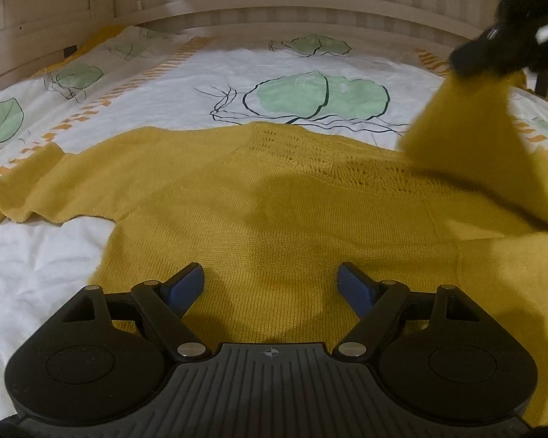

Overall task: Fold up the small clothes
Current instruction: 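Carry the sleeve across the sweater body and open the right gripper, then withdraw the right gripper and bring the left gripper to the other sleeve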

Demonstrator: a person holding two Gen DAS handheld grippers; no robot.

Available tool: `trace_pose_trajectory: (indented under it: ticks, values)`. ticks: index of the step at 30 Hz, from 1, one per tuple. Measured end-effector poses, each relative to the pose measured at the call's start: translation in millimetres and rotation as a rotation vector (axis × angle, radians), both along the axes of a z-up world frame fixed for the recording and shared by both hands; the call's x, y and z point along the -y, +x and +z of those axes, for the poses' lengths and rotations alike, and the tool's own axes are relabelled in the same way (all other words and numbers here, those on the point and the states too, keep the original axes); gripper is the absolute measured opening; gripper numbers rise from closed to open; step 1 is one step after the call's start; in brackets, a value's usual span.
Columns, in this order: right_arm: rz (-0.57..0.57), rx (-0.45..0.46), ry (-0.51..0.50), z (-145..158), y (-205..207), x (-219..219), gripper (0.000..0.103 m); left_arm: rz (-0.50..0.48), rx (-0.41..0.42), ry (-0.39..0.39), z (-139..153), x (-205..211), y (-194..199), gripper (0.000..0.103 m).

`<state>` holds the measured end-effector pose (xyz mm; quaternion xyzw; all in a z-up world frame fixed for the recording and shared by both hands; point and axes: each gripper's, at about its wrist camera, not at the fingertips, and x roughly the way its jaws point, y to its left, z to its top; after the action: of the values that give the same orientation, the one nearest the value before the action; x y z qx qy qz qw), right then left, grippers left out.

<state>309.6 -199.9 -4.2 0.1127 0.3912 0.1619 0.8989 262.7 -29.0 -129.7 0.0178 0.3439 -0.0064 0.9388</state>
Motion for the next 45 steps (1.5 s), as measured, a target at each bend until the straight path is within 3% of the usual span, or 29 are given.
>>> trace_pose_trajectory:
  ticks: [3, 5, 12, 20, 25, 28, 34, 37, 41, 45]
  values:
    - [0.012, -0.004, -0.012, -4, -17, -10, 0.029, -0.001, -0.001, -0.009, 0, -1, 1, 0.080]
    - [0.009, 0.006, -0.035, 1, -24, -4, 0.043, -0.001, -0.001, -0.013, 0, -1, 1, 0.080]
    - [-0.074, 0.030, -0.069, 51, -57, 44, 0.049, -0.023, -0.042, 0.000, 6, -1, 2, 0.080]
    - [-0.216, 0.059, -0.034, 95, -102, 103, 0.053, -0.206, -0.281, -0.010, 38, -31, -21, 0.071]
    - [-0.279, 0.093, 0.012, 103, -110, 123, 0.053, -0.206, -0.352, -0.019, 64, -62, -48, 0.064]
    - [-0.298, 0.119, 0.043, 110, -104, 128, 0.054, -0.176, -0.323, -0.056, 95, -79, -53, 0.063]
    - [-0.329, 0.230, 0.101, 134, -91, 130, 0.054, -0.100, -0.161, -0.124, 165, -95, -42, 0.063]
    - [-0.347, 0.308, 0.079, 141, -80, 129, 0.055, -0.072, -0.092, -0.143, 187, -91, -28, 0.063]
    - [-0.348, 0.406, -0.006, 128, -70, 120, 0.061, -0.044, -0.050, -0.114, 187, -74, -7, 0.063]
    - [-0.327, 0.367, -0.027, 89, -74, 115, 0.061, -0.077, -0.088, -0.087, 168, -56, -3, 0.063]
